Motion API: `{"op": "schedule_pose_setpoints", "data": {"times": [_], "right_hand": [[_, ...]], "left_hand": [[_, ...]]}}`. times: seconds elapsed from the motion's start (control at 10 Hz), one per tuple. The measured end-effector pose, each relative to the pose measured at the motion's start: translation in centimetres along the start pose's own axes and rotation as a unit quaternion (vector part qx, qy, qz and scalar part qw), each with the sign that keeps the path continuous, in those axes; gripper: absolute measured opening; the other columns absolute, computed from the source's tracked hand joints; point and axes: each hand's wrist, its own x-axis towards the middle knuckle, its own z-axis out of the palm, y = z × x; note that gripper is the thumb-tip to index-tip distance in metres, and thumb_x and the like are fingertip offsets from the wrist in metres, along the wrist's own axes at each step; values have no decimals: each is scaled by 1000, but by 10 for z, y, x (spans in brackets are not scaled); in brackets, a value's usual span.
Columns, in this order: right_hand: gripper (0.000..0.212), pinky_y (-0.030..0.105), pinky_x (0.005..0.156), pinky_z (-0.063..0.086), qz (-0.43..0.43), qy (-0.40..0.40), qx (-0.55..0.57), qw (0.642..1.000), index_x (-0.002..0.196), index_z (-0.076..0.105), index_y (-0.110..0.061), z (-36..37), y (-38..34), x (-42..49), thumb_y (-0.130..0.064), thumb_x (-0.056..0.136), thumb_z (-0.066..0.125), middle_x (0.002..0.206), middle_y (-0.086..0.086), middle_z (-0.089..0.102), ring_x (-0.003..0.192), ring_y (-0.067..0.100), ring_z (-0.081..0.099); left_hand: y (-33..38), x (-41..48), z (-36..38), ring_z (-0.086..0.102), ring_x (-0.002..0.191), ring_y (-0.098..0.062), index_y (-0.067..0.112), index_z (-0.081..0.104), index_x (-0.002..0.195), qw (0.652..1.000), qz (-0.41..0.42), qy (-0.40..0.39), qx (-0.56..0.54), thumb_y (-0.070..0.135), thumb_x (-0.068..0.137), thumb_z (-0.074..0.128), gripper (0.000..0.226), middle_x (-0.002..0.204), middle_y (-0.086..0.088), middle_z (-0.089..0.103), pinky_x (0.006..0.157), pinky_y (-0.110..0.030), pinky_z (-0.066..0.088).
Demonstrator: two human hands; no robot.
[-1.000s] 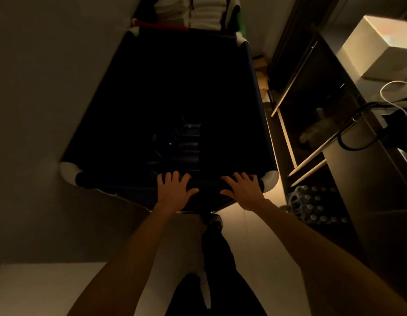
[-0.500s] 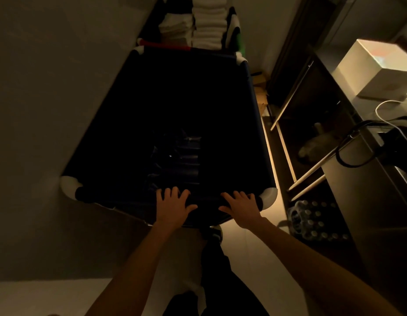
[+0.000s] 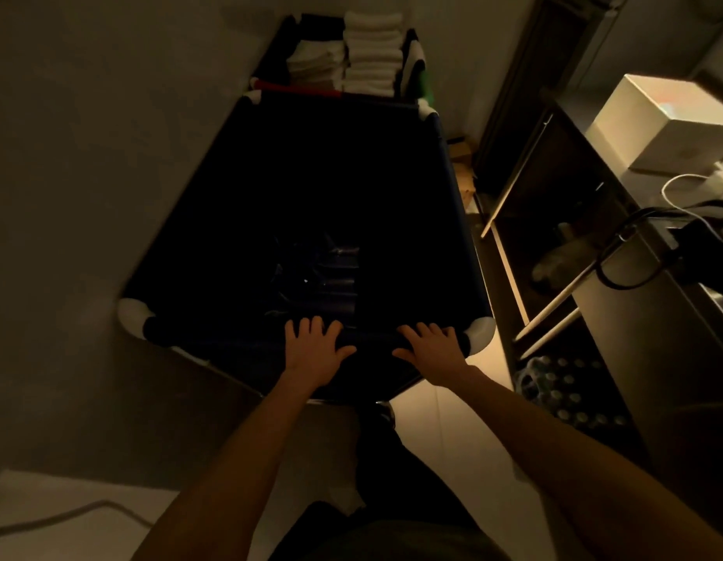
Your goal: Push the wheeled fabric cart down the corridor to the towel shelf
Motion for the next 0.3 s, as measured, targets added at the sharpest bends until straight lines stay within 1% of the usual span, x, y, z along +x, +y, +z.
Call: {"op": "schedule_pose_setpoints", "data": {"times": [0.1, 0.2, 0.3], "right_hand": [[53, 46, 105, 25, 5, -10, 27, 1000, 141, 30, -22, -6, -2, 0, -50, 96, 30, 139, 10, 41, 127, 31, 36], [56, 47, 106, 24, -1, 27, 44, 999, 144, 26, -24, -18, -7, -3, -50, 95, 34, 141, 10, 38, 128, 30, 36], [62, 48, 108, 19, -9, 77, 45, 996, 147, 21, -23, -46, -7, -6, -50, 94, 39, 146, 9, 33, 132, 29, 30]], "left_hand": [[2, 3, -9, 28, 130, -32, 24, 30, 140, 999, 5, -43, -9, 63, 91, 26, 63, 143, -14, 35, 109, -51, 14], [0, 1, -26, 23, 134, -32, 24, 25, 143, 997, 5, -74, -23, 60, 93, 26, 62, 148, -14, 29, 112, -52, 12], [-4, 4, -53, 19, 137, -31, 23, 15, 148, 999, 7, -36, -29, 59, 93, 26, 66, 152, -13, 23, 113, -51, 7]]}}
